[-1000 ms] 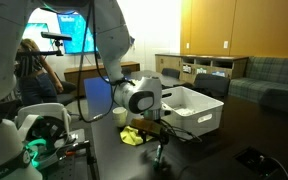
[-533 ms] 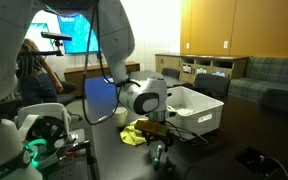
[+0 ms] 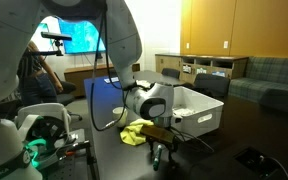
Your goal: Pick up the white towel and put it in the basket , pick up the marker and put it in the cup, then, pick up the yellow towel and put it in the basket, and finally pick up the masking tape and put it in the cup
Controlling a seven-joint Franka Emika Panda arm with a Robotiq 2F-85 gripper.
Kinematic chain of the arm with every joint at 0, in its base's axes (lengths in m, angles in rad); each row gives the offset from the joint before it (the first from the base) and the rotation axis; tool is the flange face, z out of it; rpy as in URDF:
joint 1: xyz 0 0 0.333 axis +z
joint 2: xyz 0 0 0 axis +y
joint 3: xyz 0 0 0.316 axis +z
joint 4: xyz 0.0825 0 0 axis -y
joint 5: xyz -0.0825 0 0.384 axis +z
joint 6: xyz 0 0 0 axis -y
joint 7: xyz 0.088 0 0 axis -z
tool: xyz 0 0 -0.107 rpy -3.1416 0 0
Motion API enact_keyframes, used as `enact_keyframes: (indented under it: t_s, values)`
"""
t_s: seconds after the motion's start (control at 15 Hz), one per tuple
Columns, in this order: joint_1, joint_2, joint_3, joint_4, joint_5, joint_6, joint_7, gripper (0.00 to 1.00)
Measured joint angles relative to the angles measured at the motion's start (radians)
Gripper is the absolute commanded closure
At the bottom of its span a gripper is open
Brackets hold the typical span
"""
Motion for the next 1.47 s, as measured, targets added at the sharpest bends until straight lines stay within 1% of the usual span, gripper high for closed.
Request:
enact_keyframes:
  t_s: [0.07,0.2,0.27,0.47,0.53,0.67,0.73,0.87,1.27,1.47]
  values:
    - [-0.002,0.005,0.000,0.007,0.000,-0.005,-0.003,0.13]
    - [-0.005,0.007,0.000,0.016,0.000,-0.014,-0.005,0.33]
    - [-0.008,0.007,0.000,0.021,0.000,-0.016,-0.005,0.40]
    - [-0.016,0.003,0.000,0.031,0.000,-0.026,-0.007,0.64]
    - [-0.016,0.000,0.000,0.034,0.000,-0.033,-0.007,0.77]
    - [-0.016,-0.003,0.000,0.039,0.000,-0.041,-0.007,0.91]
    - [-0.016,-0.004,-0.001,0.042,0.000,-0.043,-0.007,0.97]
    - [-0.016,-0.007,-0.002,0.047,0.001,-0.054,-0.007,0.94]
    - [-0.016,-0.011,0.000,0.050,0.003,-0.094,-0.007,0.95]
    - [-0.017,-0.037,0.016,0.039,0.032,-0.119,-0.009,0.95]
